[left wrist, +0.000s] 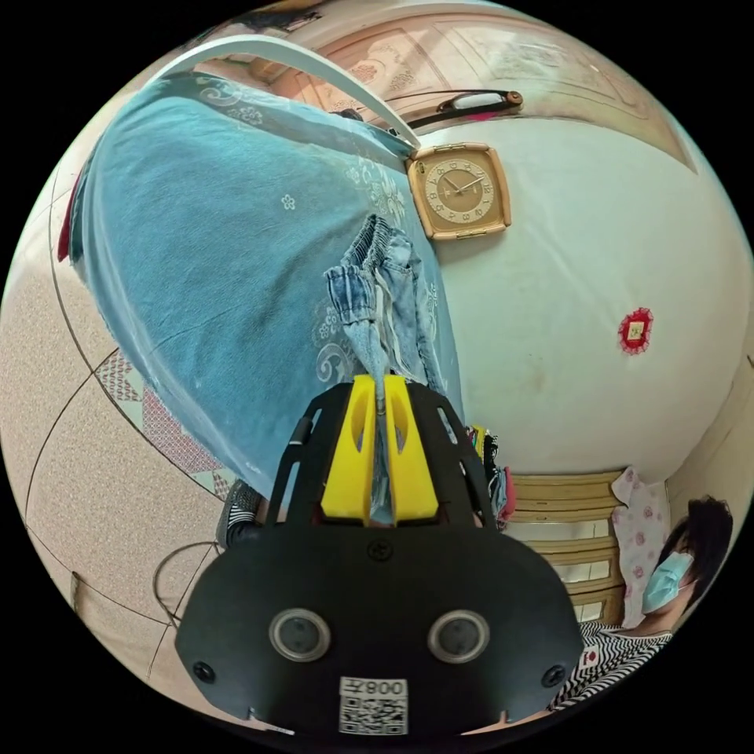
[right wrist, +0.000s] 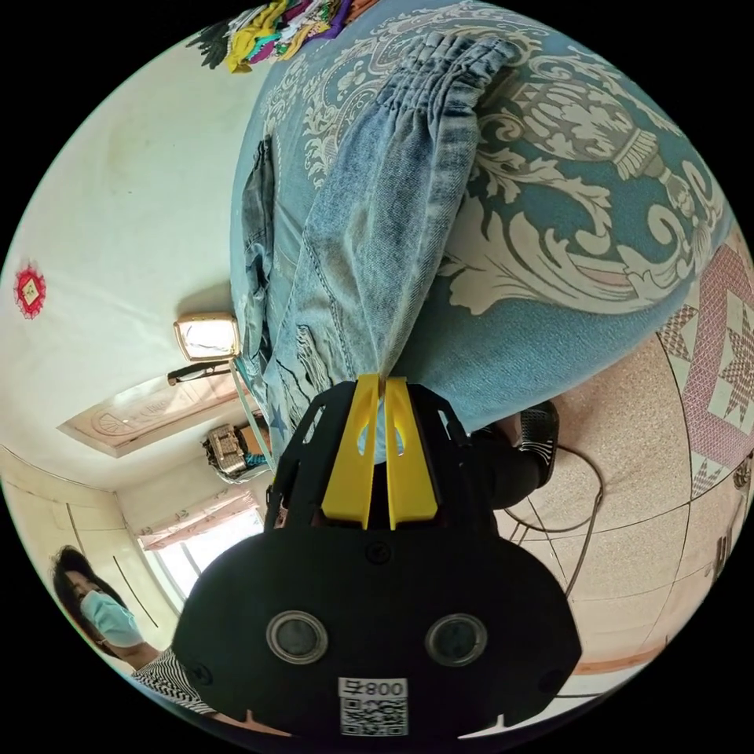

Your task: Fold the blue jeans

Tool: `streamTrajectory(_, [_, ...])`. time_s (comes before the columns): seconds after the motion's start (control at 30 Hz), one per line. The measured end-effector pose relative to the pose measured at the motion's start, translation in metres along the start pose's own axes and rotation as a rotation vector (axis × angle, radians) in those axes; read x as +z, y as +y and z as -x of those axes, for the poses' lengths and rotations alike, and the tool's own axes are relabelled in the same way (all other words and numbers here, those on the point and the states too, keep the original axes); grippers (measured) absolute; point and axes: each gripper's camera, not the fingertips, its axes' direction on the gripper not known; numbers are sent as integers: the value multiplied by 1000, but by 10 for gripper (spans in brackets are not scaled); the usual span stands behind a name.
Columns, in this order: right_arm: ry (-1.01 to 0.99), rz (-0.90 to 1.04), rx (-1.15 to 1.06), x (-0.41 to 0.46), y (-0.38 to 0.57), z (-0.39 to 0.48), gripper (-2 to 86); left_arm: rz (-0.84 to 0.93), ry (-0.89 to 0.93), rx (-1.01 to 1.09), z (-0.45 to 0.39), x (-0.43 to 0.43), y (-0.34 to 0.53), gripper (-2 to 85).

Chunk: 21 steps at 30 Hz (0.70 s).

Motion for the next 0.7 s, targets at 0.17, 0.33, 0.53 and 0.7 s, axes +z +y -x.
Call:
streamTrajectory(0.17, [1,38,-67,-7,1,10,6,-37,2,46,-2,-21,7,24])
streamTrajectory(0.33, [33,80,-69,3,4,-2,6,18,-106,-67,39,-5,9,26])
streamTrajectory(0.53, [-45,44,-5,6,1,-13,8,-69,-72,-160,70,2,27,21])
streamTrajectory(0.7, [-39,-1,-15,-4,8,-12,3,-111,-23,-131,81,2,39,17])
